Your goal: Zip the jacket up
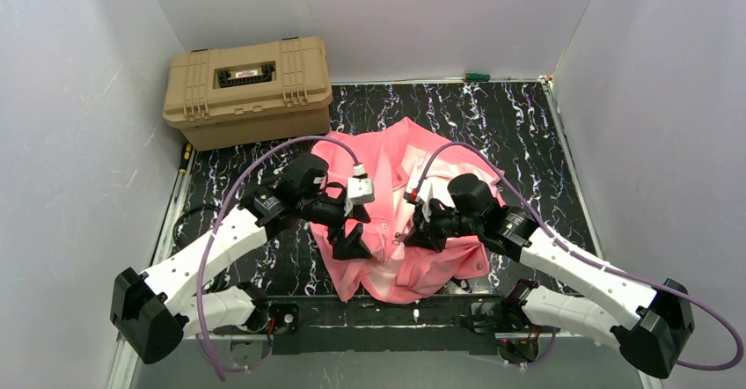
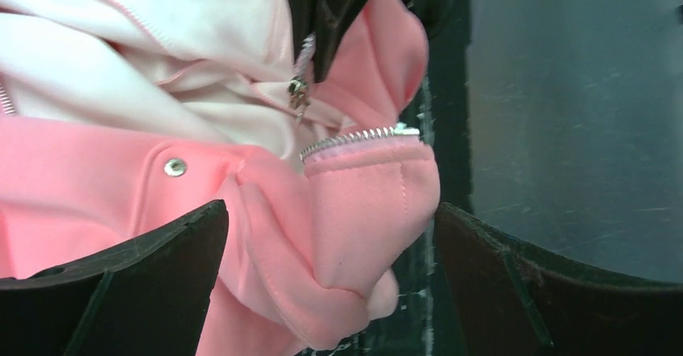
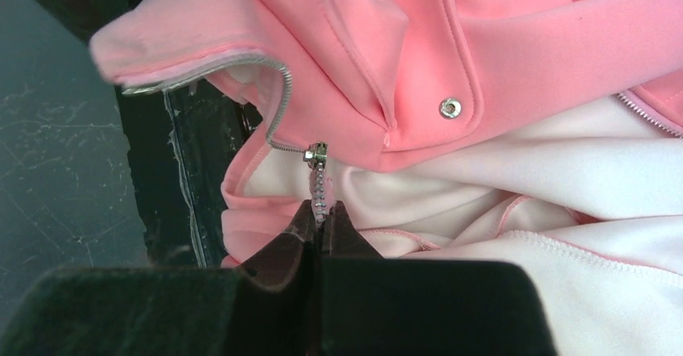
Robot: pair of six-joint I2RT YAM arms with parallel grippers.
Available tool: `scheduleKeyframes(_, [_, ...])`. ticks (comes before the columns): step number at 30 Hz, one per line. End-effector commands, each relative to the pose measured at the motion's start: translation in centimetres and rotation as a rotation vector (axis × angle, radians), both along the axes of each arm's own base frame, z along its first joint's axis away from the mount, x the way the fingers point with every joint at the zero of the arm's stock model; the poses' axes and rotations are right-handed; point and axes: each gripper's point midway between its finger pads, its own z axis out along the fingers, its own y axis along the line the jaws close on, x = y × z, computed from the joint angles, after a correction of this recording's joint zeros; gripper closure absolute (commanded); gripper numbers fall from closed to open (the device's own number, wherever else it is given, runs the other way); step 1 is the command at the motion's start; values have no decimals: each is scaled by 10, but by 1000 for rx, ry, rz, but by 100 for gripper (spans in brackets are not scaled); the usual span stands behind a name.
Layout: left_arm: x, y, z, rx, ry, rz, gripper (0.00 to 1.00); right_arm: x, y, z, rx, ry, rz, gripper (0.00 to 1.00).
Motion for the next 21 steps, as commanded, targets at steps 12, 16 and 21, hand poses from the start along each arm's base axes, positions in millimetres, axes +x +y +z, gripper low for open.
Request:
scheduleKeyframes(12, [-25, -4, 17, -167, 268, -97, 2, 2, -2, 18, 15, -7, 53, 99])
scheduleKeyframes(16, [-39, -1, 9, -189, 97, -183, 2, 2, -1, 16, 9, 10, 63, 99])
scheduleKeyframes(21, [-46, 6, -22, -136, -186, -342, 2, 12, 2, 11, -4, -1, 52, 99])
